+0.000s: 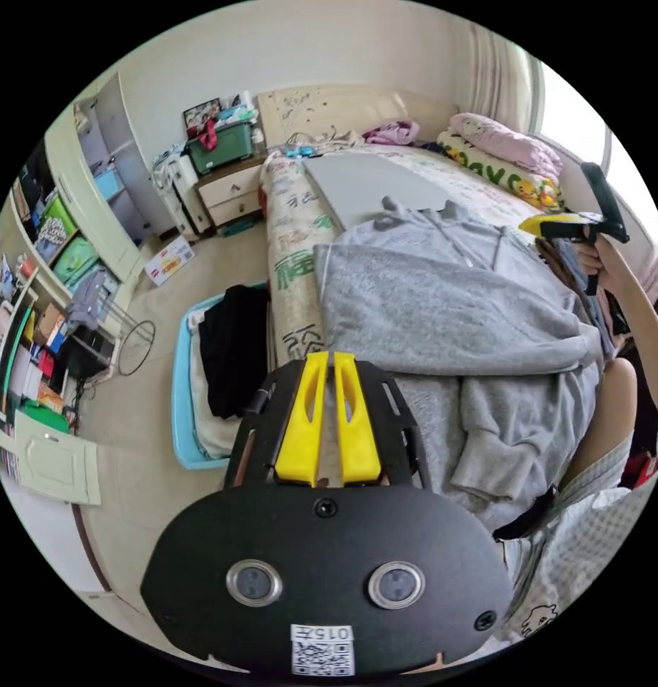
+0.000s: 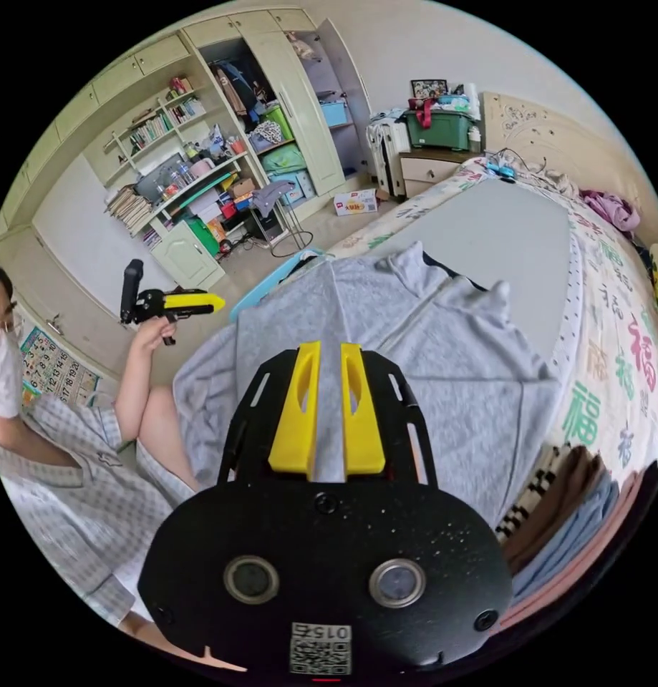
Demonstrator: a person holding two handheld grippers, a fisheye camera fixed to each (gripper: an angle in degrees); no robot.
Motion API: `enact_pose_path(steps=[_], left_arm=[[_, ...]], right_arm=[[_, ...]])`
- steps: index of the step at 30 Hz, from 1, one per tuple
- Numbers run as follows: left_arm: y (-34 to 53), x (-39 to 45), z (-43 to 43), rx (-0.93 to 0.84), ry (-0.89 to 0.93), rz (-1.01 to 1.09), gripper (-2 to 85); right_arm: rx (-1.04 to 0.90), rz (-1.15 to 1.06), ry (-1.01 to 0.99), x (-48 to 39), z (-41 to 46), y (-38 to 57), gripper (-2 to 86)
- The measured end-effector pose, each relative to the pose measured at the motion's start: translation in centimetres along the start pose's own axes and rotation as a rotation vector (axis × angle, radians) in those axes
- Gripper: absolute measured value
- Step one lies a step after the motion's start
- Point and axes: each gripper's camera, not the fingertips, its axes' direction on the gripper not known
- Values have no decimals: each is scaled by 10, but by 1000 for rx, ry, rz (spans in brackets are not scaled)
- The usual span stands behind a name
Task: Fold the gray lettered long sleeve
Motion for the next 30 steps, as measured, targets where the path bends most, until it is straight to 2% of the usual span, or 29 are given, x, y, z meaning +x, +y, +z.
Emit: enact_pose_path(steps=[3, 6, 8, 10, 17, 19, 21, 26, 30], left_arm=[[-16, 57, -7, 119, 285, 214, 41], [-31, 125, 5, 160, 538, 364, 67], [-40, 166, 22, 104, 628, 449, 84], [-44, 209, 43, 25, 602, 552, 96], [-32, 246, 92, -106, 509, 640, 54], [-34, 250, 91, -104, 511, 669, 28], [-34, 252, 86, -84, 524, 699, 12], [-34, 261, 76, -51, 535, 730, -1], [-26, 287, 91, -98, 414, 785, 1]], right_arm=[[-77, 68, 110, 19, -30, 85, 67], [-128, 91, 29, 31, -31, 114, 77], [-179, 97, -63, 39, -26, 126, 92], [-172, 75, -94, 39, -27, 131, 96], [-201, -25, -253, 34, -20, 134, 67], [-254, -78, -188, 20, -21, 123, 49], [-294, -124, 10, 5, -27, 112, 27], [-322, -116, 51, -5, -23, 118, 15], [-360, -150, 85, -25, -6, 123, 20]])
